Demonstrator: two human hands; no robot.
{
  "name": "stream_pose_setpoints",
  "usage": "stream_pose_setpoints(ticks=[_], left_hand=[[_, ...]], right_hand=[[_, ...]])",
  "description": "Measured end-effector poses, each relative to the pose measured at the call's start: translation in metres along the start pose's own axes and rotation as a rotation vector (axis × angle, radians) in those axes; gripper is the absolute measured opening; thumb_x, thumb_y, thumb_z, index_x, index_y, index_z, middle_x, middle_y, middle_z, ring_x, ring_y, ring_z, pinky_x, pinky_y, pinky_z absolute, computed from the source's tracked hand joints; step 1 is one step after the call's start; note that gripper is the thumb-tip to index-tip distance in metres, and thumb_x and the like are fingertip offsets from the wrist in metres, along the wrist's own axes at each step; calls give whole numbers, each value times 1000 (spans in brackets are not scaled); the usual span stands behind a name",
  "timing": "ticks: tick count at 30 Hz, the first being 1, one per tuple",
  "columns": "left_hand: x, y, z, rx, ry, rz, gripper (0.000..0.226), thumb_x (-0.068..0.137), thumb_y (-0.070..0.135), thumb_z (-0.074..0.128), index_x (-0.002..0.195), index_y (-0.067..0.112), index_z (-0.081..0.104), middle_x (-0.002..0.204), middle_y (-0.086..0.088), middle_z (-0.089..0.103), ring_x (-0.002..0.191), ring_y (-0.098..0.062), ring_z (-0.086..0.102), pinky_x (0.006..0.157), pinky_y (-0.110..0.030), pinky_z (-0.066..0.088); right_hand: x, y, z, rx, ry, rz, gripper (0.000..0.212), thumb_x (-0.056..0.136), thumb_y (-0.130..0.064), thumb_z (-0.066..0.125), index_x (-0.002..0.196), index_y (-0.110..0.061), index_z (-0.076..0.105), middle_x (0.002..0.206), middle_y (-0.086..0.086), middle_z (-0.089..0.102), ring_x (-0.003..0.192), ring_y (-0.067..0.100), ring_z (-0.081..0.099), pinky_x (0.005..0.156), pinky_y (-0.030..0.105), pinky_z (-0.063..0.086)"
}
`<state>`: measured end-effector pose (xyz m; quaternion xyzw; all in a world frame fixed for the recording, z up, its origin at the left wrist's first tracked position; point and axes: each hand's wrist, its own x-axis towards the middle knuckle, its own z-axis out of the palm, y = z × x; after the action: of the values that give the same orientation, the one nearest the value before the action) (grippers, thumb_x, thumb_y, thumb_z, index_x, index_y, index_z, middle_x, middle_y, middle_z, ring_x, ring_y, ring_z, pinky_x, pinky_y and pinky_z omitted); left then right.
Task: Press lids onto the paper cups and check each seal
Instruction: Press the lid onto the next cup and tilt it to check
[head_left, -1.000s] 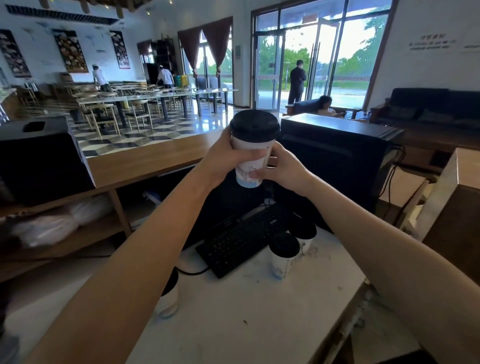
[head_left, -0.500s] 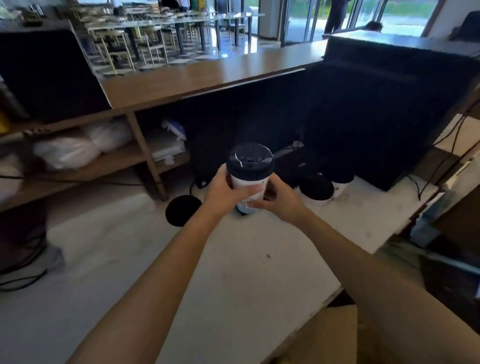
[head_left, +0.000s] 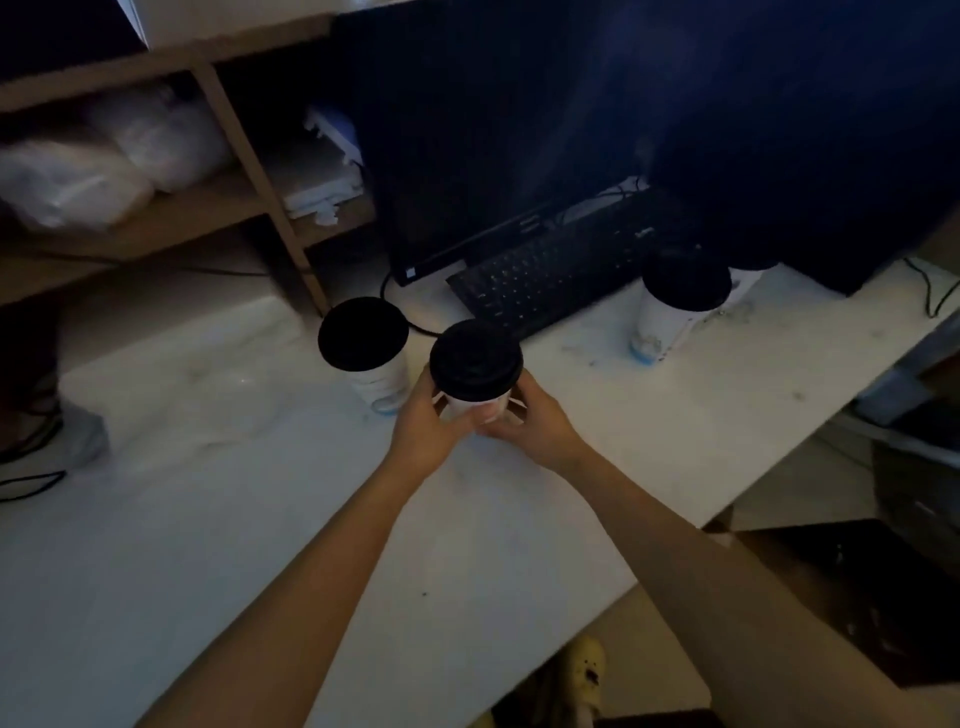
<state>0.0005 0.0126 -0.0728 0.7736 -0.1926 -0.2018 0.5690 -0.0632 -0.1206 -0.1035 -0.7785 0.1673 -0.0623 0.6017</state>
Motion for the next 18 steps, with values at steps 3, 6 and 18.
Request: stream_pose_setpoints(ticks=[3, 6, 18], left_hand=[[-4, 2, 0, 37, -16, -31, 76, 77, 13, 73, 141, 14, 33, 131, 5, 48, 118, -6, 46, 83, 0, 41], [-22, 7, 2, 113, -39, -160, 78, 79, 20, 71, 144, 13, 28, 143, -7, 44, 128, -18, 46, 99, -25, 41], [3, 127, 114, 15, -118, -230, 46, 97, 31, 43, 141, 20, 36, 139, -3, 47, 123, -19, 48, 94, -26, 38]], right_hand=[[-2, -3, 0, -64, -45, 67, 73, 74, -6, 76, 136, -13, 38, 126, 0, 53, 113, 15, 53, 93, 24, 45], [-11, -9, -17, -217, -53, 136, 67, 80, -10, 70, 138, -8, 38, 136, 10, 49, 121, 25, 51, 97, 31, 43], [-9, -37, -202, -176, 545, 286, 46, 102, -30, 25, 124, 3, 48, 124, 25, 54, 116, 39, 51, 82, 32, 35]])
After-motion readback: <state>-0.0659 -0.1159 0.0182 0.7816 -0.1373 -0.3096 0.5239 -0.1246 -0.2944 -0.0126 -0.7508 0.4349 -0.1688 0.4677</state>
